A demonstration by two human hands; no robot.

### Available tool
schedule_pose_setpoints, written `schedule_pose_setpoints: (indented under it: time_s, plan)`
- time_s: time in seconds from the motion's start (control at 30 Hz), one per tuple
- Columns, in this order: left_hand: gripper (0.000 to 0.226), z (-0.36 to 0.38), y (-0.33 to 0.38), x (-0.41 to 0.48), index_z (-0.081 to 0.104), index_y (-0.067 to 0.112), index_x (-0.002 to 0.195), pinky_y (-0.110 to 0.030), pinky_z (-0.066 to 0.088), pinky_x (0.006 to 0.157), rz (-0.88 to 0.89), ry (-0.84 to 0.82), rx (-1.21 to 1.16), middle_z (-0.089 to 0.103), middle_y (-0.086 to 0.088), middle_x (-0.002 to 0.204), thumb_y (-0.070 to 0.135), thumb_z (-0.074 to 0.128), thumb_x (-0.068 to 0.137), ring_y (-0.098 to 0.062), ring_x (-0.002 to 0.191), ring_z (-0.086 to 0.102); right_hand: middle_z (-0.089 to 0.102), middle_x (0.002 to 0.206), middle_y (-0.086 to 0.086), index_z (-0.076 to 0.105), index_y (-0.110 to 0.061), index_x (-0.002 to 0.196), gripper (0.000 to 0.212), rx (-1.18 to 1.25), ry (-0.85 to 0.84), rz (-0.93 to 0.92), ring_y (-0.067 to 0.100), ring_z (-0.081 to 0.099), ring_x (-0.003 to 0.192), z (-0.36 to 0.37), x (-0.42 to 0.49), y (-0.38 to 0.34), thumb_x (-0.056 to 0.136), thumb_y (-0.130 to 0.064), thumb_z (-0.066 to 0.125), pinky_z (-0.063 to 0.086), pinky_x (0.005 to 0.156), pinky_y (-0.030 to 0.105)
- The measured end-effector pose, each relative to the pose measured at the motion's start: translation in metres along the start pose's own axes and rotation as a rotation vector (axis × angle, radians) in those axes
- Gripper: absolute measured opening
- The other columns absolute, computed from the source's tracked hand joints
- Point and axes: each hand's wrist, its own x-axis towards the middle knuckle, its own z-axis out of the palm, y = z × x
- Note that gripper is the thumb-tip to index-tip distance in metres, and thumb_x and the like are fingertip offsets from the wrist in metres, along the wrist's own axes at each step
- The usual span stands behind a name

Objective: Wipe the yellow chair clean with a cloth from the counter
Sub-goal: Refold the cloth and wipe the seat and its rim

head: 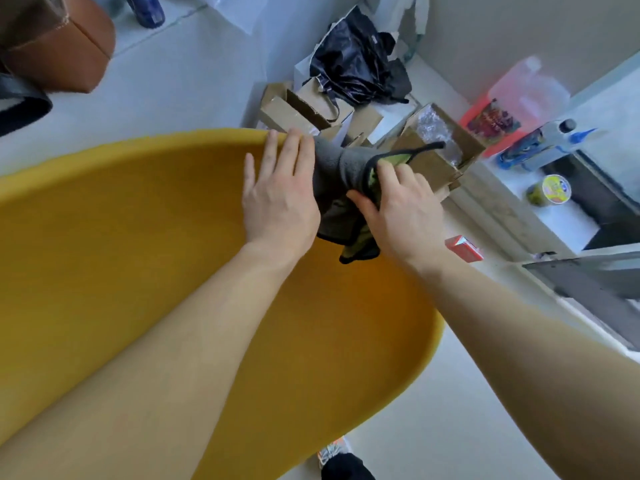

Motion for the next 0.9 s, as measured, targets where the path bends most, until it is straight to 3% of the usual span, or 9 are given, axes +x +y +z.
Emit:
schedule_pose_setpoints:
  time_s: [0.1,0.23,0.3,0.43,0.5,0.67,0.77,0.9]
  plan:
    - [0.076,0.003,-0.001,0.000,0.018,0.018,0.158,-0.052,0.012,0.123,-0.032,0.027,-0.049,0.017,-0.001,0.166,0.001,0.046,0.089,-0.026,0.154,0.006,0.063,0.102,0.012,0.054,-0.011,0.117,0.045,-0.022,0.034,-0.176,0.034,0.061,0.083,0.002,0.034,-0.014,0.099,-0.051,0.044,0.046,0.064,0.040]
    - [0.080,0.005,0.001,0.000,0.016,0.020,0.158,-0.053,0.011,0.123,-0.061,0.011,-0.086,0.015,0.004,0.167,0.001,0.048,0.087,-0.023,0.154,0.004,0.062,0.105,0.010,0.048,-0.014,0.134,0.046,-0.069,-0.001,-0.309,0.034,0.065,0.077,0.003,0.055,-0.030,0.102,-0.047,0.039,0.035,0.051,0.035]
    - [0.080,0.006,0.000,0.001,0.014,0.021,0.158,-0.054,0.009,0.123,-0.074,0.006,-0.064,0.013,0.004,0.167,0.005,0.048,0.087,-0.022,0.154,0.003,0.062,0.102,0.009,0.045,-0.016,0.141,0.050,-0.094,0.021,-0.235,0.033,0.064,0.073,0.000,0.041,-0.018,0.103,-0.047,0.036,0.030,0.048,0.033]
    - [0.081,0.008,-0.003,0.001,0.006,0.022,0.159,-0.055,0.010,0.123,-0.061,-0.029,0.001,0.005,0.003,0.168,0.013,0.050,0.091,-0.022,0.154,-0.002,0.061,0.106,0.006,0.043,-0.019,0.144,0.054,-0.072,0.031,0.036,0.030,0.062,0.085,-0.003,-0.036,0.024,0.103,-0.053,0.034,0.046,0.056,0.035]
    - [0.082,0.008,-0.002,0.001,0.003,0.022,0.159,-0.056,0.011,0.123,-0.065,-0.047,0.037,0.002,0.001,0.168,0.015,0.052,0.092,-0.024,0.154,-0.004,0.061,0.106,0.006,0.045,-0.017,0.141,0.054,-0.053,0.016,0.180,0.028,0.060,0.088,0.000,-0.081,0.037,0.102,-0.054,0.037,0.043,0.058,0.032]
    - [0.092,0.010,0.025,-0.003,-0.002,0.014,0.158,-0.059,0.011,0.121,-0.138,-0.083,0.112,-0.004,-0.012,0.167,0.033,0.059,0.092,-0.034,0.153,-0.005,0.056,0.107,0.008,0.047,-0.012,0.124,0.043,0.243,-0.081,0.577,0.028,0.058,0.095,0.021,-0.168,0.033,0.099,-0.047,0.045,0.043,0.070,0.030]
    - [0.089,0.016,0.058,-0.022,0.003,0.021,0.159,-0.061,0.013,0.120,0.032,-0.089,0.081,-0.002,-0.014,0.167,0.029,0.060,0.091,-0.037,0.153,-0.001,0.058,0.110,0.008,0.047,-0.012,0.124,0.039,0.324,-0.002,0.564,0.024,0.058,0.096,0.020,-0.157,0.033,0.100,-0.043,0.047,0.050,0.076,0.034]
    - [0.078,0.035,0.087,-0.059,0.006,0.030,0.159,-0.061,0.016,0.120,0.321,-0.090,0.034,-0.003,-0.009,0.168,0.015,0.049,0.095,-0.038,0.153,-0.001,0.060,0.116,0.009,0.053,-0.009,0.127,0.039,0.269,0.155,0.365,0.024,0.060,0.097,0.010,-0.098,0.031,0.103,-0.036,0.038,0.053,0.073,0.039]
